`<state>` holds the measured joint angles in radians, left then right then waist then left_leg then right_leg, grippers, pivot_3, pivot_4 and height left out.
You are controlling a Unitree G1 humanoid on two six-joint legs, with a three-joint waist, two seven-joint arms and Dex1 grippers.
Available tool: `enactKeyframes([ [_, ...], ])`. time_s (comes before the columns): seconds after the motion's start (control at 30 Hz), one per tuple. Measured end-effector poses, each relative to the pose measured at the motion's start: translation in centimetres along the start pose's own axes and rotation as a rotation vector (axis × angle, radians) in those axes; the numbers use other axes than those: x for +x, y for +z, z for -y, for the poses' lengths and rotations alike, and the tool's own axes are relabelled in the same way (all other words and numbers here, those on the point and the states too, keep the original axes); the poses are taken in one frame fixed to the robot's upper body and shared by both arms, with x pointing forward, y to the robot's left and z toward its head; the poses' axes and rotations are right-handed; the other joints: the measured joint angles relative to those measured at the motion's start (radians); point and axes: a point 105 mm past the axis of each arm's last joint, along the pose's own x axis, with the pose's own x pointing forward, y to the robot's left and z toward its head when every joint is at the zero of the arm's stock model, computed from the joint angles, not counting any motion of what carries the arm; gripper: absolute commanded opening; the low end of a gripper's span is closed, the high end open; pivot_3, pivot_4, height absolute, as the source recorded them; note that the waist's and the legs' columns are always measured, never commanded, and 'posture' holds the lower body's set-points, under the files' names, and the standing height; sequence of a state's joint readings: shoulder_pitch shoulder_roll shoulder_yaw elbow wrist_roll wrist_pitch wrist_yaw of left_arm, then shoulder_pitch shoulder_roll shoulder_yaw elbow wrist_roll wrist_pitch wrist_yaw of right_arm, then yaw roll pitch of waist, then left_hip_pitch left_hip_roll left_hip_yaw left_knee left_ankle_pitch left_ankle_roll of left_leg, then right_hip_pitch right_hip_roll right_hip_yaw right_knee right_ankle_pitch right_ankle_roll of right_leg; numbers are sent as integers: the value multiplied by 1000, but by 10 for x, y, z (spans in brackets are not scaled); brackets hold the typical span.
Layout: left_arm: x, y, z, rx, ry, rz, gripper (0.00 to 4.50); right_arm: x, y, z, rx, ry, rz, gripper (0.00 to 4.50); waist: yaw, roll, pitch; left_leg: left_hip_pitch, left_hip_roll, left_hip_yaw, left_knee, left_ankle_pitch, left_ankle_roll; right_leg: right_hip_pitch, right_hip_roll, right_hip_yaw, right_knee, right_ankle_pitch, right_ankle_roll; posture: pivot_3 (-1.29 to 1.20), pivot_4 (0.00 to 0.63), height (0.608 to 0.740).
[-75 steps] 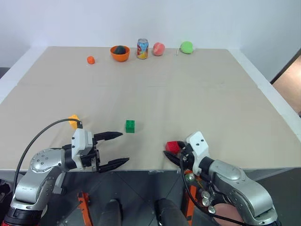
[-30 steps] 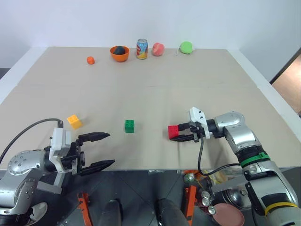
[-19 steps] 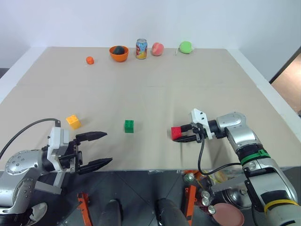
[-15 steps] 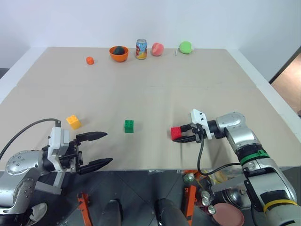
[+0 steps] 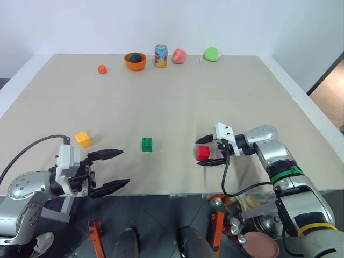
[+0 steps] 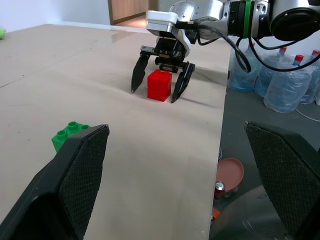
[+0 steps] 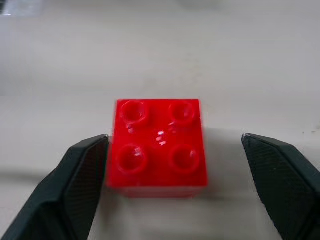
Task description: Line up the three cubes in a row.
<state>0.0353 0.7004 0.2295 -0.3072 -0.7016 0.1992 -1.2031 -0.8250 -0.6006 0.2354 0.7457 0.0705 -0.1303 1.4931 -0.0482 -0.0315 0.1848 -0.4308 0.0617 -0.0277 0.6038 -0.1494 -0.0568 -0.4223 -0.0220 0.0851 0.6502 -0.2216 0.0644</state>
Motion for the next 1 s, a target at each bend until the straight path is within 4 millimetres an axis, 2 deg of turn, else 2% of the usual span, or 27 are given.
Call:
enactKeyframes([
  [0.1, 0, 0, 0, -4, -1, -1, 4500, -12, 5, 0, -35, 5, -28, 4472, 0, 0, 0, 0, 0, 0, 0, 0, 0, 0, 0, 0, 0, 0, 0, 0, 150, 740],
  [0.2, 2, -4, 0, -5, -4, -19, 4500, -34, 9, 0, -83, -19, -79, 4472, 0, 1, 0, 0, 0, 0, 0, 0, 0, 0, 0, 0, 0, 0, 0, 0, 150, 740],
  [0.4, 3, -24, -5, -14, 36, -122, 4500, -73, 11, 5, -103, -122, -125, 4472, 0, 1, 0, 0, 0, 1, 0, 0, 0, -1, 0, 1, 0, 0, 0, 0, 150, 740],
  [0.47, 4, -36, -8, -22, 64, -170, 4500, -82, 26, 10, -101, -194, -46, 4472, -1, 1, 0, 1, 0, 2, 0, 0, 0, -1, 0, 2, 0, 0, 0, 0, 150, 740],
  [0.5, 8, -43, -12, -27, 84, -186, 4500, -86, 44, 14, -95, -246, 48, 4472, -1, 1, 0, 0, 0, 2, 0, 0, 0, -1, 0, 2, 0, 0, 0, 0, 150, 740],
  [0.53, 8, -43, -12, -27, 84, -186, 4500, -86, 44, 14, -95, -246, 48, 4472, -1, 1, 0, 1, 0, 2, 0, 0, 0, -1, 0, 2, 1, 0, 0, 0, 150, 740],
  [0.57, 13, -45, -17, -29, 119, -189, 4500, -87, 61, 11, -91, -288, 143, 4472, 0, 1, 0, 0, 0, 1, 0, 0, 0, -1, 0, 1, 1, 0, 0, 0, 150, 740],
  [0.63, 19, -47, -21, -54, 146, -178, 4500, -78, 68, 3, -82, -288, 200, 4472, 3, 1, 0, 0, 0, 1, 0, 0, 0, -1, 0, 1, 1, 0, 0, 0, 150, 740],
  [0.73, 30, -53, -25, -125, 188, -181, 4500, -46, 67, -29, -15, -228, 272, 4472, 6, 0, 0, -2, -1, -2, 0, 0, 0, 0, 1, 2, 2, -3, 4, 0, 150, 740],
  [0.8, 34, -55, -27, -145, 200, -188, 4500, -31, 67, -45, 45, -200, 310, 4472, 5, 0, 0, -3, -1, -1, 1, 0, 0, -2, 1, 3, 2, -2, 4, 0, 150, 740],
  [1.0, 42, -52, -35, -118, 183, -188, 4500, -21, 88, -62, 46, -200, 376, 4472, 2, 0, -1, 1, -1, -1, 1, 0, 0, 0, 1, 2, 2, 0, 2, 0, 150, 740],
])
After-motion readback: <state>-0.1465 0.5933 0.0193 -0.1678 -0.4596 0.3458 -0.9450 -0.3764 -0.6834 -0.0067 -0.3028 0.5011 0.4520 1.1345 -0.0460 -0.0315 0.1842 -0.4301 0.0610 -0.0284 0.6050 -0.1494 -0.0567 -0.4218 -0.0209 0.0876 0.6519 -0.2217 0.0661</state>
